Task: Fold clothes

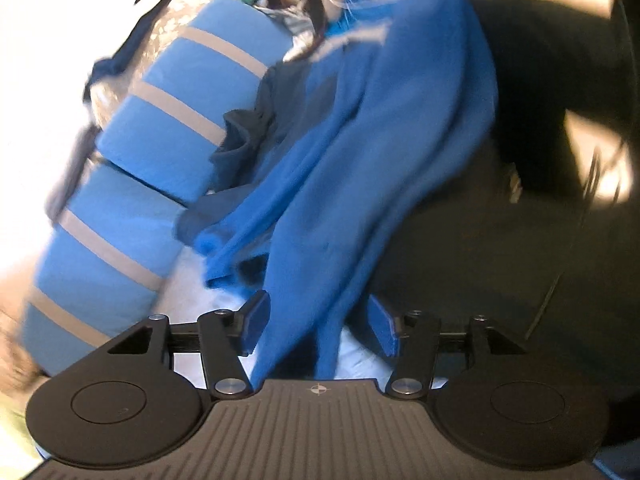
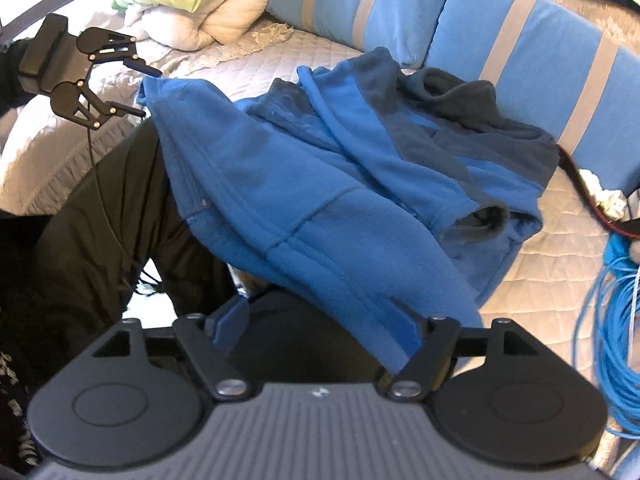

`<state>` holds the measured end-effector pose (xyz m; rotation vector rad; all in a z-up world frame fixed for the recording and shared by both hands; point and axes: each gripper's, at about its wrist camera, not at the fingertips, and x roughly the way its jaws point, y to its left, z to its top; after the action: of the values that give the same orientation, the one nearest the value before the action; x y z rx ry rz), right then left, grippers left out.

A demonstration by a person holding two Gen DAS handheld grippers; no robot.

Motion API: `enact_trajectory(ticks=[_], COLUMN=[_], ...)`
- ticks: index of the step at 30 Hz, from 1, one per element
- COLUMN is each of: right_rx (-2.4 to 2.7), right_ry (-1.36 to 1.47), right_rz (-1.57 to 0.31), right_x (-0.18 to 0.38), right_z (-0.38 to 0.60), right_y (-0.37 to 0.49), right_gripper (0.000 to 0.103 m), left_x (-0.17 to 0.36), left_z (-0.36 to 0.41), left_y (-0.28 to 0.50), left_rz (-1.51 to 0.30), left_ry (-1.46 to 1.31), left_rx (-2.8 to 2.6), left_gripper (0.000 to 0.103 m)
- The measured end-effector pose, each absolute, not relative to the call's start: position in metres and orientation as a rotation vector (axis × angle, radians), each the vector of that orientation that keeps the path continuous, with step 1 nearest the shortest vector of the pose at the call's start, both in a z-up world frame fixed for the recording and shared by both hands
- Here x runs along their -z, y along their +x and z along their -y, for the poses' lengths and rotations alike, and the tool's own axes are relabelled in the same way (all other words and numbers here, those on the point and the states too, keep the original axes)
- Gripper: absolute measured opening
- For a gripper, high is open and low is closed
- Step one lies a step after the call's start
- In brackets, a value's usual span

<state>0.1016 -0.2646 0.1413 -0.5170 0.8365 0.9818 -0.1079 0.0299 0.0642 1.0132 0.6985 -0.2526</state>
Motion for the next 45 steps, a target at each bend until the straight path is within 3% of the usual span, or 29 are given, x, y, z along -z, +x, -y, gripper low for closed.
enact_trajectory(ticks=[10,21,31,35,37,40,41,43,45], right_rx=[-0.855,-0.648,-0.499,-0.495,-0.491,-0.492,-0.494,-0.499,-0.503], right_ry=[-0.848,-1.245,-1.601,-1.698,-1.721,-1.682,-1.66,-1.615,-1.57], right_rz=[-0.668,-0.401,-0.042,0.042,0.064,0.062,0.057,0.048,0.038], right_x=[-0.135,-0.081,-0.015,-0.002,-0.001,-0.009,-0.013,-0.02,-0.028], right_z=[0.275,0.277,0.26,0.256,0.252,0.25,0.25,0.25,0.249], right_y=[0.077,0.041,0.026,0.026,0.027,0.028,0.027,0.027,0.027], right_gripper=[0.091,0.091,0.089,0.084,0.079,0.05,0.035,0.029,0.011], left_x=[-0.032,-0.027,-0.015,-0.011,-0.01,-0.011,-0.012,-0.014,-0.017], left_z=[-0.013,-0.015,-0.015,-0.015,-0.014,-0.014,-0.014,-0.014,-0.014], left_y=[-0.113,-0.108,-0.108,-0.107,-0.105,-0.104,-0.104,-0.104,-0.105], left_rz=[-0.649,-0.681,-0.673,-0.674,-0.678,-0.666,-0.659,-0.651,-0.643], left_ry=[1.331,1.34,1.356,1.361,1.362,1.358,1.355,1.343,1.332], left_rx=[0.161,0.121,0.068,0.054,0.054,0.049,0.046,0.044,0.042], left_gripper=[0.052,0.05,0.041,0.028,0.022,0.013,0.011,0.011,0.01])
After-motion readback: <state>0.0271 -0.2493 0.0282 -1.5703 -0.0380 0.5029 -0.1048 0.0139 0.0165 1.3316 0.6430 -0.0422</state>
